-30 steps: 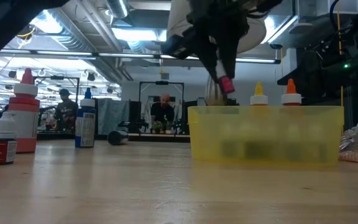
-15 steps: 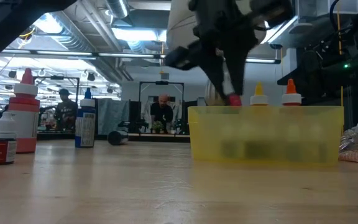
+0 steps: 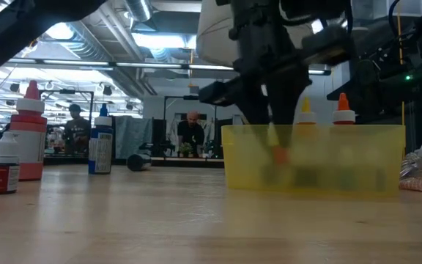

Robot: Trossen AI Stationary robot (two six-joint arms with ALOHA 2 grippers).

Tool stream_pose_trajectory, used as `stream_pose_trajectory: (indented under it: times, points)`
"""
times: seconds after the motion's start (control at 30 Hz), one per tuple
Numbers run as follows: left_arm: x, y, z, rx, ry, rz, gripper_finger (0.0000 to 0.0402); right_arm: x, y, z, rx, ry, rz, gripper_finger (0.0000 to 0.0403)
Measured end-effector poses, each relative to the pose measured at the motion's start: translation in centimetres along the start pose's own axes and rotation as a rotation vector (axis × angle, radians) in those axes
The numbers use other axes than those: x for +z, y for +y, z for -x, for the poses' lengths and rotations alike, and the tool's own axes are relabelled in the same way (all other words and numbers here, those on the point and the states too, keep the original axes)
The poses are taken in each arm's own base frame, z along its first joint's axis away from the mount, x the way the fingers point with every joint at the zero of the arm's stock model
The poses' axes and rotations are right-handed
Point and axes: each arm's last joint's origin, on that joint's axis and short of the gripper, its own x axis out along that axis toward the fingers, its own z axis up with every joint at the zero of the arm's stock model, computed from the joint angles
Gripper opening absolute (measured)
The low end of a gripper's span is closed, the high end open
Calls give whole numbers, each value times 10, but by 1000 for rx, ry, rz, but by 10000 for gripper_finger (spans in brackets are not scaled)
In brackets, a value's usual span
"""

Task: Pick & Place food coloring
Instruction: Put the pink food coloring bottle into the yellow bin, then put the red food coloring bottle into the yellow bin

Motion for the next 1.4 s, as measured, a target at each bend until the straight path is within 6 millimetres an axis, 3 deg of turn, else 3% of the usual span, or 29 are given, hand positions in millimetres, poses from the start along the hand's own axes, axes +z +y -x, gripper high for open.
stream_pose_trajectory:
  times: [0.23,0.7,1.27,1.4]
  points:
    - [1,1,-10,0,35,-12,78,0,0,0,0,0,1,355]
    - [5,4,-9,-16,53,-27,140,0,0,0,0,0,0,355]
    - [5,6,29,-51,-2,-140,283,0,0,0,0,0,0,355]
    - [-1,13,27,-30,67,-207,307,0,0,0,0,0,0,355]
